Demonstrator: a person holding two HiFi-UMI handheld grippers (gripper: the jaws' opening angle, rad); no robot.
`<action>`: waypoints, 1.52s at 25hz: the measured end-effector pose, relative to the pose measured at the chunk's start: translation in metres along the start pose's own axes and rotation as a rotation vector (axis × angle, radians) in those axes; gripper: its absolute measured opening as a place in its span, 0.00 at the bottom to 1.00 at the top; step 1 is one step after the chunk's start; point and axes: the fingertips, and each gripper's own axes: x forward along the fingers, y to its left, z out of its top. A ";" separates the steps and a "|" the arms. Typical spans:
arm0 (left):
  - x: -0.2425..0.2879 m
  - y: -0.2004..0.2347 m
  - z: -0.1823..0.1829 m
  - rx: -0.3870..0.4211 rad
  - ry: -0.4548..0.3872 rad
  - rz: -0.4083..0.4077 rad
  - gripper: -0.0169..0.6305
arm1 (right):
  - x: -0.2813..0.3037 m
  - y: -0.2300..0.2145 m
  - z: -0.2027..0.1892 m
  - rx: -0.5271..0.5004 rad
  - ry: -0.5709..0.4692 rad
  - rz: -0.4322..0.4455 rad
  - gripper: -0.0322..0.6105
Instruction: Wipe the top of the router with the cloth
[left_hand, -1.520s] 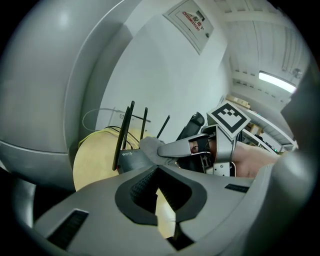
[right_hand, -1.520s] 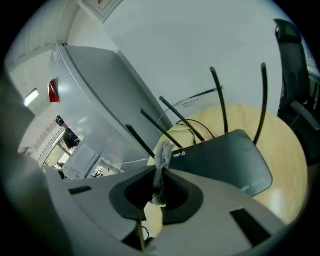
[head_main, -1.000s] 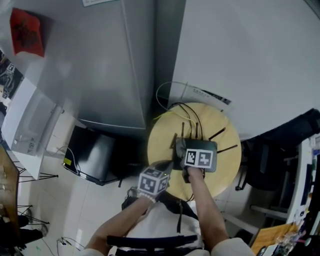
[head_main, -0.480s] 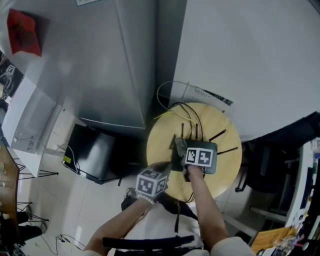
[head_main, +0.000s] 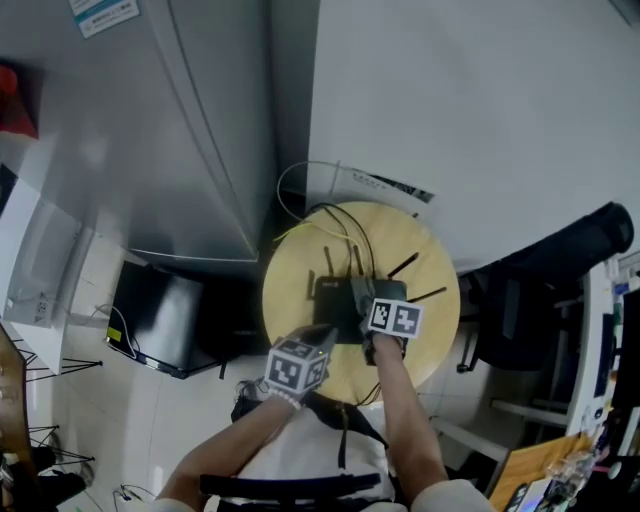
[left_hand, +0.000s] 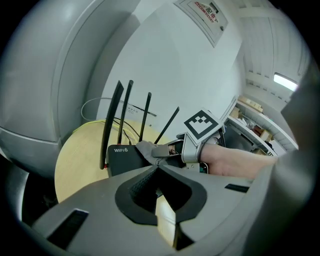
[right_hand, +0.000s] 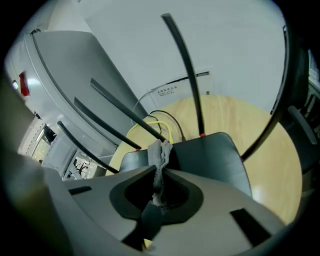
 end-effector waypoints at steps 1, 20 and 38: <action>0.004 -0.003 0.001 0.004 0.004 -0.007 0.02 | -0.003 -0.008 0.001 0.008 -0.008 -0.013 0.11; 0.026 -0.021 0.000 0.036 0.068 -0.038 0.02 | -0.062 -0.095 0.014 -0.006 -0.131 -0.244 0.11; 0.000 -0.006 -0.014 -0.008 0.044 -0.019 0.02 | -0.040 -0.047 -0.024 0.020 -0.007 -0.086 0.11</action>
